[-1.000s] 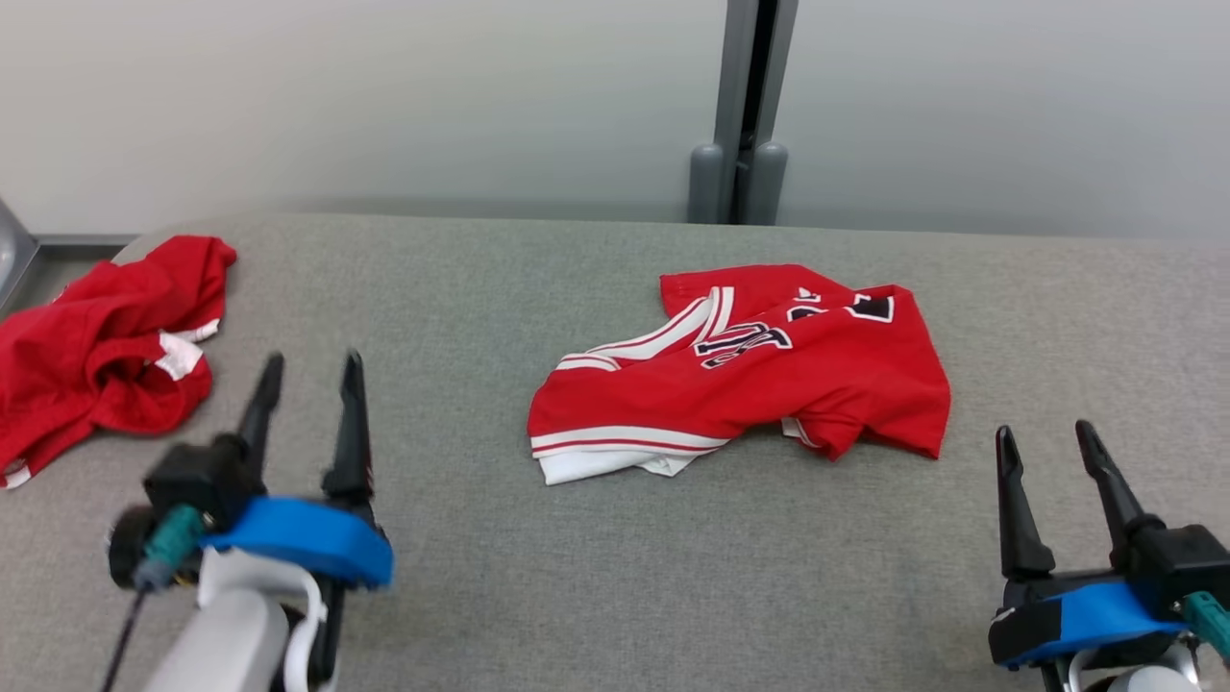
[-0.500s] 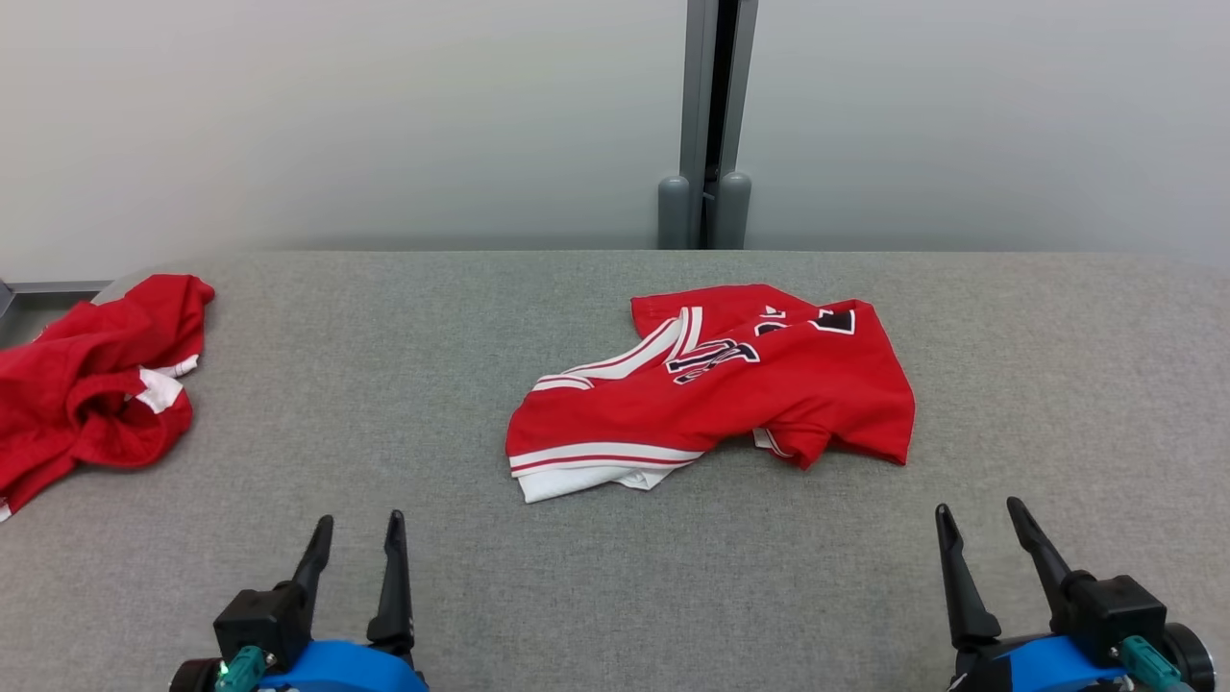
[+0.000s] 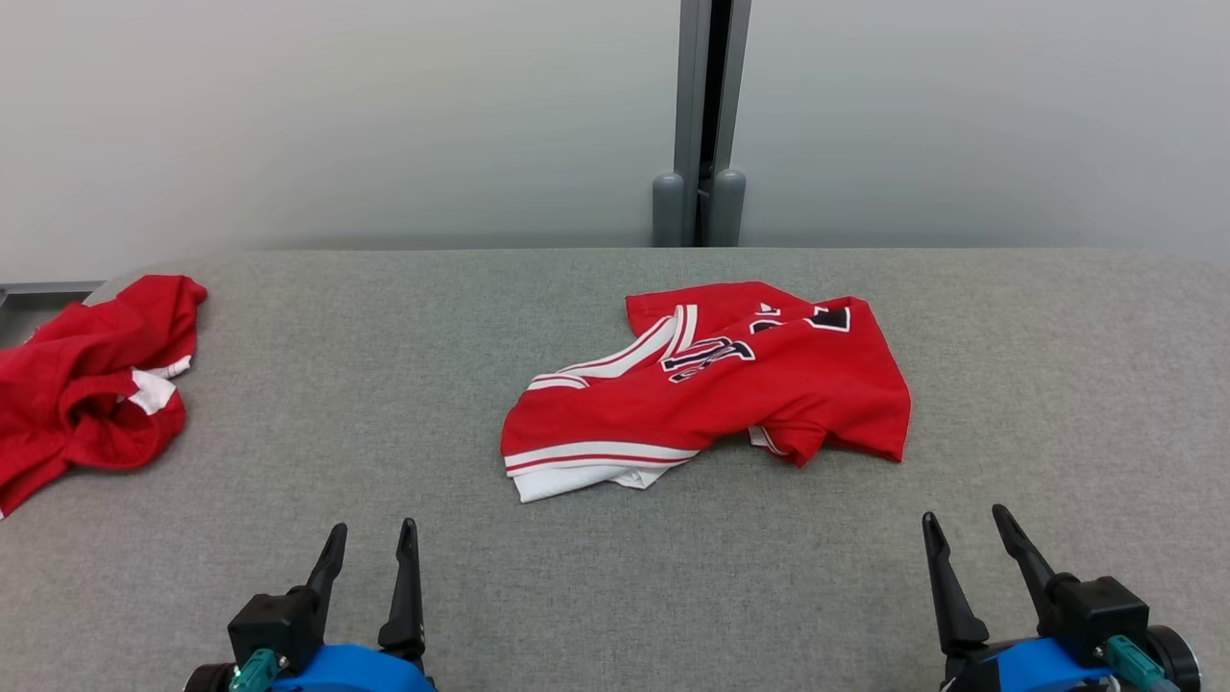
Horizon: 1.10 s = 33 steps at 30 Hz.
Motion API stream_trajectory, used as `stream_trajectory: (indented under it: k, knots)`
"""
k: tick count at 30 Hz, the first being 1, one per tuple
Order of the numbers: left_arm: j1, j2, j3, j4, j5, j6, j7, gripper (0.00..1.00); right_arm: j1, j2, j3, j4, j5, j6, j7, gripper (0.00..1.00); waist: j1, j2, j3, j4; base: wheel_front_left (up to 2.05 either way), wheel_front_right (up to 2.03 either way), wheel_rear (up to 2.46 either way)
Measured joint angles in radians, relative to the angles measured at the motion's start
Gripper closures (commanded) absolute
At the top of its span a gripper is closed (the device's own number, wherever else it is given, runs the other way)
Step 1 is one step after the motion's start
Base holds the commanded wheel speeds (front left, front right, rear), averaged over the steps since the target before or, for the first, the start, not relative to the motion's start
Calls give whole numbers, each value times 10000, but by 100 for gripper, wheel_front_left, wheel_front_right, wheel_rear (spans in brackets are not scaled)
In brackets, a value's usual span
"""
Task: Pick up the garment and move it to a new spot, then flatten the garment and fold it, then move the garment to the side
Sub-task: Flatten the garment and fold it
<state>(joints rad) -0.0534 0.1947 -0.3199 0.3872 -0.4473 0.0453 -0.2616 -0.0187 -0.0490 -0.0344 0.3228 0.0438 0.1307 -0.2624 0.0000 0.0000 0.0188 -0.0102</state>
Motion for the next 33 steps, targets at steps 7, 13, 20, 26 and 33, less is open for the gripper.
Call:
stream_trajectory:
  k: [7, 13, 20, 26, 33]
  knots:
    - [-2, -125, 171, 48, 144, -82, 0, 0, -97, 0, 21, -4, 0, 0, 0, 0, 0, 0, 107, -17, 0, 0, 0]
    - [-100, -174, 316, 21, 219, -159, 0, 0, -353, 0, 301, 92, -328, 0, -2, 0, 0, 0, 389, -49, 0, 0, 0]
    - [-537, -431, 332, -320, 368, -307, 0, 0, -1696, -4, 813, 1709, -796, 0, 140, 0, 0, 0, 879, 264, 0, 0, 0]
    - [-843, -570, 376, -458, 500, -437, -2, 0, -3436, 8, 522, 3557, -1398, 2, 748, 0, 1, 0, 1390, 932, 0, 0, 0]
    - [-901, -729, 627, -598, 541, -548, -2, 0, -4562, 23, -489, 4635, -1864, 2, 435, 100, 2, 0, 1909, 1786, 0, 0, 0]
